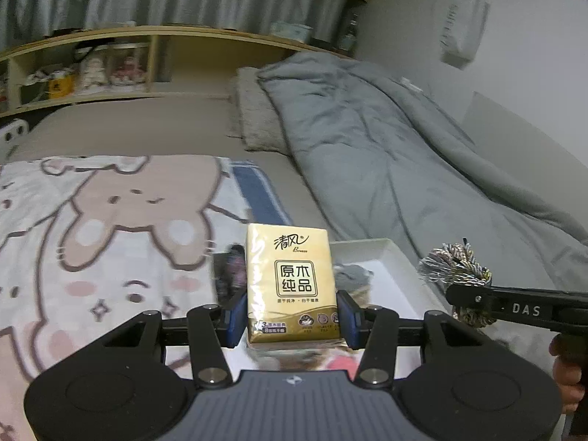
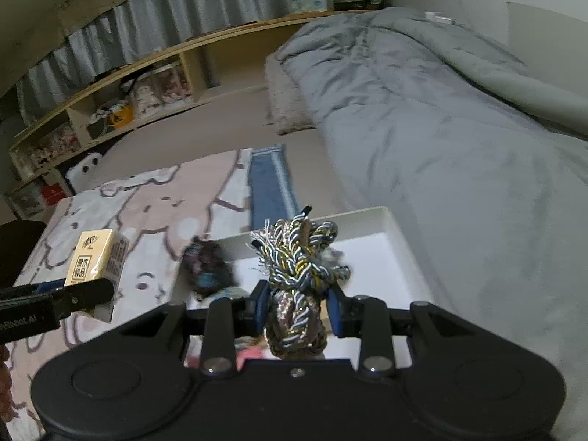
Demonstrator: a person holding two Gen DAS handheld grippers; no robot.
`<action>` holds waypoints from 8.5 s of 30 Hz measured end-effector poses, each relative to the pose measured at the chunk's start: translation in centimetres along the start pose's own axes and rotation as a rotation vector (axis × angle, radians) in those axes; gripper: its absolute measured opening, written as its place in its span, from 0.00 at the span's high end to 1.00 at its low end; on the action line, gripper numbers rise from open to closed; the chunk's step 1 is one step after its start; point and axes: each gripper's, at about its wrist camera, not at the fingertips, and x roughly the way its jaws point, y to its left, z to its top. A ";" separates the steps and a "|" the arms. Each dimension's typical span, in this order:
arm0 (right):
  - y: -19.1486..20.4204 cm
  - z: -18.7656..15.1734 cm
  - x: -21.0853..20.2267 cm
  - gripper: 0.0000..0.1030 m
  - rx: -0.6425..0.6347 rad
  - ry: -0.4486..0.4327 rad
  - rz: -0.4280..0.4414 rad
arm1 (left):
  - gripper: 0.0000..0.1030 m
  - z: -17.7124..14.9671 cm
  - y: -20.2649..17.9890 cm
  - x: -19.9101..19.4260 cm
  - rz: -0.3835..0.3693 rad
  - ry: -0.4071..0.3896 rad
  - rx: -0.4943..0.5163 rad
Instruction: Organize objects
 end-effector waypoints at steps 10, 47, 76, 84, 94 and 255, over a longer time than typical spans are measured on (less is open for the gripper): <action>-4.3 -0.9 0.5 0.67 0.007 0.028 -0.038 | 0.51 -1.8 -5.2 3.7 -0.103 0.092 0.003; -7.9 -4.6 7.3 0.53 0.036 0.196 -0.054 | 0.33 -7.0 -7.3 13.3 -0.124 0.329 -0.092; -1.6 -1.0 -1.2 0.40 0.023 0.034 -0.027 | 0.19 -1.9 -4.4 2.7 -0.047 0.160 0.035; 1.0 -1.3 -3.9 0.19 0.012 -0.006 -0.046 | 0.03 -1.5 -2.0 -1.1 0.015 0.106 0.061; 3.5 -3.3 -6.8 0.05 -0.009 -0.042 -0.076 | 0.00 -2.2 1.7 -5.2 0.060 0.059 0.096; 8.2 -11.1 -7.8 0.00 -0.036 -0.058 -0.174 | 0.00 -7.8 6.8 -8.3 0.103 0.029 0.173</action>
